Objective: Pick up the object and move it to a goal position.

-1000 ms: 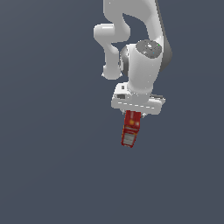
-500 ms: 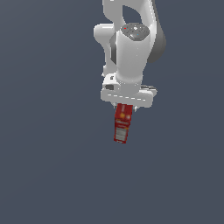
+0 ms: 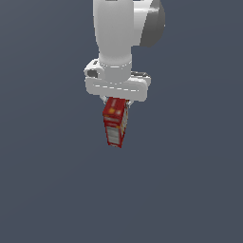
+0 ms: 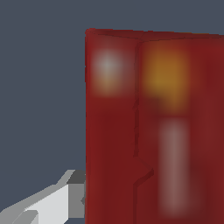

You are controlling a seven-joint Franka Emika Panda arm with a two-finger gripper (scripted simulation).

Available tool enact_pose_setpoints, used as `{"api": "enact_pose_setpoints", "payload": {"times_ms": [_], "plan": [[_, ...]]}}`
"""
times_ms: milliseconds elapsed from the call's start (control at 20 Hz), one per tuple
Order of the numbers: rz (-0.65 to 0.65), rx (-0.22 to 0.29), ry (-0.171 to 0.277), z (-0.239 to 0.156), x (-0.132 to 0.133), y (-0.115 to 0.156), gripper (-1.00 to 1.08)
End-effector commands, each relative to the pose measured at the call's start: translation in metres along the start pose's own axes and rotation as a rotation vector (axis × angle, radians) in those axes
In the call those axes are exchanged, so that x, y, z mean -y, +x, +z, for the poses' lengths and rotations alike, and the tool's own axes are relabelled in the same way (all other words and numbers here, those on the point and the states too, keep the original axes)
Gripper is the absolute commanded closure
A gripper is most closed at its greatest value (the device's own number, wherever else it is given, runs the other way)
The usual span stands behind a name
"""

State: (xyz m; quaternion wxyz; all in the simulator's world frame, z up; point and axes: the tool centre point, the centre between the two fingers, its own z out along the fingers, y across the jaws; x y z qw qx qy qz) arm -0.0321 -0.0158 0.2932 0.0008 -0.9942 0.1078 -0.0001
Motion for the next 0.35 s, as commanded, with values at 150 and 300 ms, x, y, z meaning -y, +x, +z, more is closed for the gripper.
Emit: {"api": "enact_pose_setpoints", "payload": {"times_ms": [150,300], "plan": [[-0.001,0.000,-0.001,-0.0147,-0.0159,0.0020,1.08],[-0.001,0.000,-0.001,-0.0147,-0.0160,0.0030,1.08]]}}
